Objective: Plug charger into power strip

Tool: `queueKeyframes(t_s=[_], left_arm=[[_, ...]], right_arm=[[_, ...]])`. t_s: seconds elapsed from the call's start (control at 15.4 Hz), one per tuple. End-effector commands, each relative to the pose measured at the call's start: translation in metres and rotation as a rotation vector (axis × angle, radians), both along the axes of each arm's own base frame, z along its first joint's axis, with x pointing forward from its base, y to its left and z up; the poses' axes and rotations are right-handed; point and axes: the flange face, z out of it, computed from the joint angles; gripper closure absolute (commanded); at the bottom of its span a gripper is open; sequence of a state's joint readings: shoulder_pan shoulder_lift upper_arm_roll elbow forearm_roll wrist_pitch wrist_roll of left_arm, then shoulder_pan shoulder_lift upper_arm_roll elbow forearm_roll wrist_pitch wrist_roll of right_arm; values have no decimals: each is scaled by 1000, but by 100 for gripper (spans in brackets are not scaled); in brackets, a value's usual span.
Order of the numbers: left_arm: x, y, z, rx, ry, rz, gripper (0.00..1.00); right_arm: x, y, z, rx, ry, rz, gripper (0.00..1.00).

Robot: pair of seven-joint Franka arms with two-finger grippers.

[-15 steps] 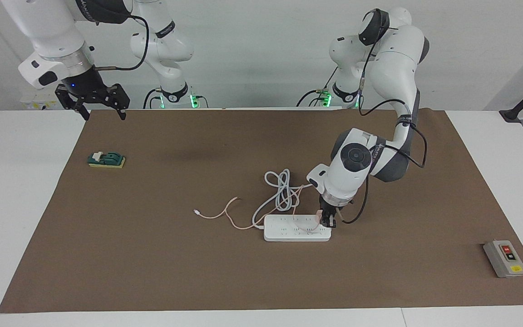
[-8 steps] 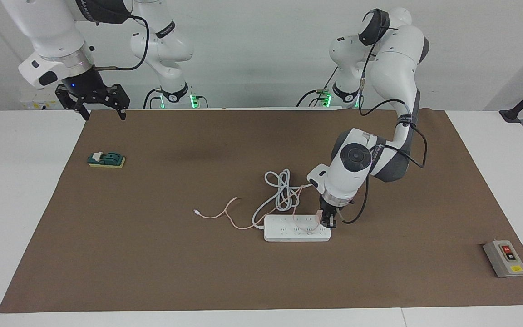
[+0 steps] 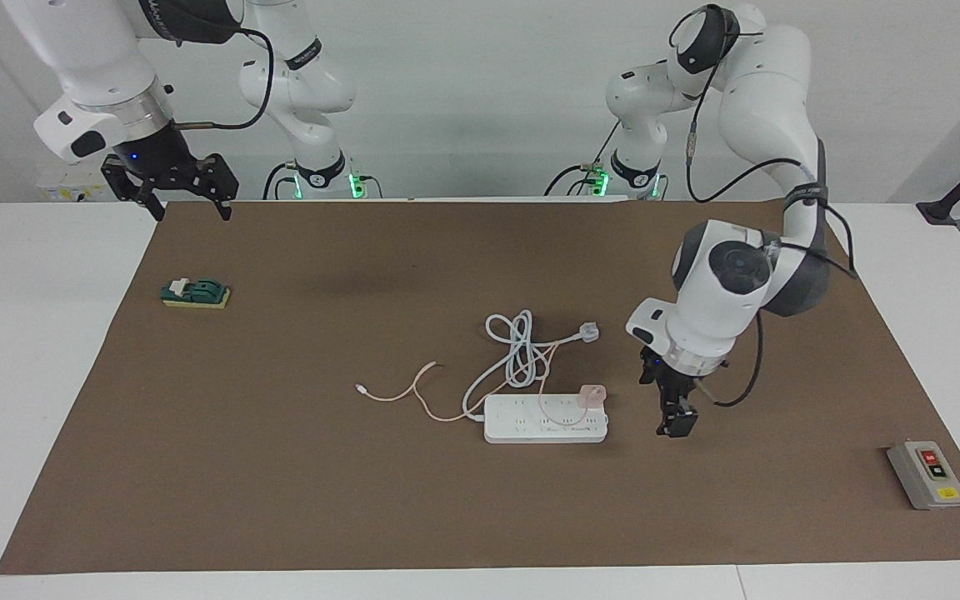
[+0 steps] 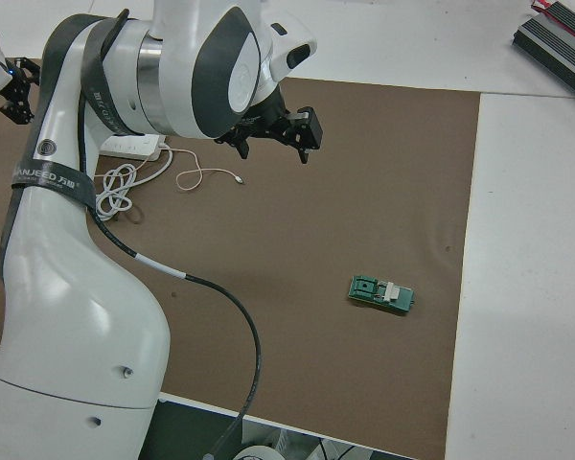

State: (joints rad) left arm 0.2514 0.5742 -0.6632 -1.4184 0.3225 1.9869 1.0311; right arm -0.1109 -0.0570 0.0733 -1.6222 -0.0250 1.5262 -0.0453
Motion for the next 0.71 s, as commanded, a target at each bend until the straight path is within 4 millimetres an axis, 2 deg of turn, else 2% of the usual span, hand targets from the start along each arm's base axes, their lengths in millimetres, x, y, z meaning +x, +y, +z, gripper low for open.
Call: queueKeyframes(t_s=[0.0, 0.13, 0.26, 0.39, 0.65], left_arm=[[-25, 41, 60, -32, 68, 215, 0], [-35, 60, 85, -16, 80, 257, 0], [-51, 86, 123, -21, 81, 347, 0], [-66, 110, 142, -1, 120, 495, 0], [-94, 139, 168, 71, 177, 868, 0]], right_arm=[[-7, 2, 1, 12, 6, -15, 0], [-7, 2, 1, 12, 6, -15, 0], [-7, 2, 1, 13, 6, -14, 0], [-7, 2, 1, 12, 6, -15, 0], [-7, 2, 1, 12, 6, -15, 0]])
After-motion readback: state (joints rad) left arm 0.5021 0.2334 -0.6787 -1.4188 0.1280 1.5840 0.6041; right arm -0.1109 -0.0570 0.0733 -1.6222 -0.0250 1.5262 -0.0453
